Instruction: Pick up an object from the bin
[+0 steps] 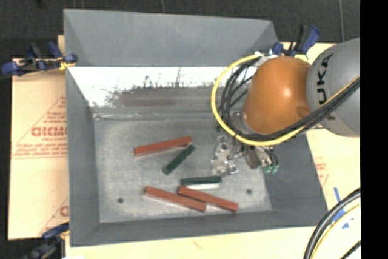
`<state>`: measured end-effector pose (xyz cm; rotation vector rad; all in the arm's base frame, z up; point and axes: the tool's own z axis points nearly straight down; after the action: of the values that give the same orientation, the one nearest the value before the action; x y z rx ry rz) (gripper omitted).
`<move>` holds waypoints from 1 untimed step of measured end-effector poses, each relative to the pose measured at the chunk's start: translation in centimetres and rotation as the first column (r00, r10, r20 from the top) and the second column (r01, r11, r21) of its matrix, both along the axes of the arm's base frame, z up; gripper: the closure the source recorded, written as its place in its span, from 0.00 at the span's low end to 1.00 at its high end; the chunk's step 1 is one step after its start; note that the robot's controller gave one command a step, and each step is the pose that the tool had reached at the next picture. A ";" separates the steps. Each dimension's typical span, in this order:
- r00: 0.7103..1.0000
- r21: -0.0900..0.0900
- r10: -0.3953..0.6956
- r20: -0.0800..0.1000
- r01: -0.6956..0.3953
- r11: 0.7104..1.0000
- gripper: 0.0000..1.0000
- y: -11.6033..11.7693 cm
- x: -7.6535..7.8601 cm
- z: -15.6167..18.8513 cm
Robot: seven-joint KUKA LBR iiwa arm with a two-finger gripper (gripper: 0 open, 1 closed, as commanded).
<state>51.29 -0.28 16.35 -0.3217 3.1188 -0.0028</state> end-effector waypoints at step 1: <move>0.994 -0.001 0.105 0.000 -0.105 0.994 1.00 0.0 0.2 -0.1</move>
Offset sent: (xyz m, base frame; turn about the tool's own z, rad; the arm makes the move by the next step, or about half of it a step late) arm 0.0128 -0.0093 0.1077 -0.0643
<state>51.47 -0.23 16.26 -0.4851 3.0979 -0.0035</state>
